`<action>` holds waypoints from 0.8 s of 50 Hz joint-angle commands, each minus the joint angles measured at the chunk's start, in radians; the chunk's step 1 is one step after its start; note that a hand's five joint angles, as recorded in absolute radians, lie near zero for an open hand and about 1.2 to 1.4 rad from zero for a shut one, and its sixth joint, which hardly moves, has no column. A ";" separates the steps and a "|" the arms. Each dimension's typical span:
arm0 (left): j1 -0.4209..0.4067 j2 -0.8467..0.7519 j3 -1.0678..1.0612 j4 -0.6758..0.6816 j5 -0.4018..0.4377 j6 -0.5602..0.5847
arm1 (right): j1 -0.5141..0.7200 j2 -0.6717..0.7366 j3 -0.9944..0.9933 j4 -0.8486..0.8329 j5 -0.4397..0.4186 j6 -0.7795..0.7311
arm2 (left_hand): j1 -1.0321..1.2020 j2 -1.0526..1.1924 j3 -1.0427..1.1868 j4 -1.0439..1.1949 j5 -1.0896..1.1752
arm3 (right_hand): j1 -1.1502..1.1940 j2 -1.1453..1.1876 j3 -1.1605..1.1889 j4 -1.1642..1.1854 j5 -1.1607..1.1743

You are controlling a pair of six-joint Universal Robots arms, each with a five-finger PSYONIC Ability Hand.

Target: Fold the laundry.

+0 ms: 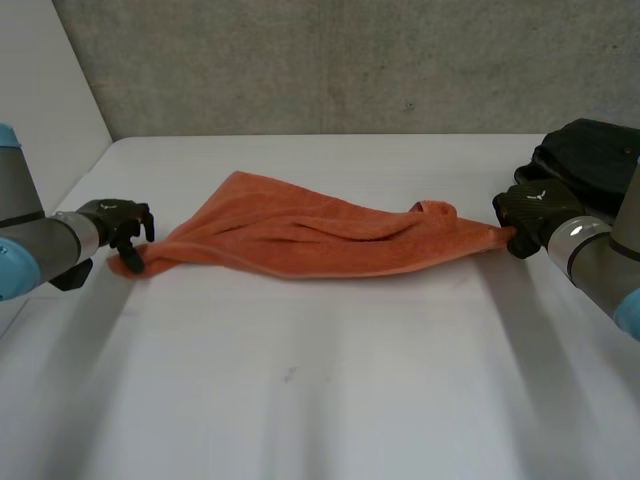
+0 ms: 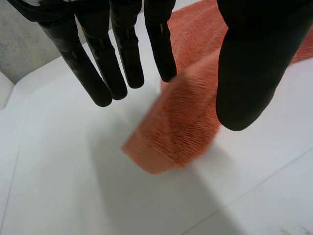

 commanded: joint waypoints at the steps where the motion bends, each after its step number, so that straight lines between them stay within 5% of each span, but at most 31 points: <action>1: -0.013 -0.059 0.065 -0.004 -0.057 0.050 | -0.019 0.005 -0.010 -0.001 0.002 0.004 | 0.217 0.220 0.223 0.217 0.217 | 0.261 0.221 0.215 0.203 0.238; 3: -0.010 -0.062 0.068 -0.004 -0.065 0.062 | -0.020 0.002 -0.010 0.004 0.004 0.001 | 0.319 0.323 0.326 0.319 0.319 | 0.261 0.221 0.215 0.203 0.238; 5: -0.010 -0.052 0.065 -0.007 -0.068 0.072 | -0.022 -0.006 -0.013 0.020 0.002 -0.001 | 0.782 0.786 0.788 0.782 0.782 | 0.261 0.221 0.215 0.203 0.238; 11: -0.007 0.053 -0.004 -0.036 -0.050 0.072 | -0.039 -0.077 -0.021 0.115 -0.003 -0.005 | 0.783 0.787 0.790 0.783 0.783 | 0.261 0.221 0.215 0.203 0.238; 19: 0.064 0.293 -0.167 -0.056 0.088 0.110 | -0.072 -0.198 -0.070 0.304 -0.003 -0.057 | 0.783 0.787 0.790 0.783 0.783 | 0.261 0.221 0.215 0.203 0.238; 29: 0.154 0.629 -0.264 -0.252 0.188 0.181 | -0.150 -0.299 -0.224 0.738 -0.012 -0.246 | 0.783 0.787 0.790 0.783 0.783 | 0.261 0.221 0.215 0.203 0.238; 34: 0.143 0.657 -0.284 -0.246 0.219 0.211 | -0.158 -0.269 -0.250 0.829 -0.032 -0.298 | 0.783 0.787 0.790 0.783 0.783 | 0.261 0.221 0.215 0.203 0.238; 40: 0.076 0.486 -0.255 -0.169 0.165 0.251 | -0.092 -0.149 -0.265 0.820 0.006 -0.338 | 0.783 0.787 0.790 0.783 0.783 | 0.261 0.221 0.215 0.203 0.238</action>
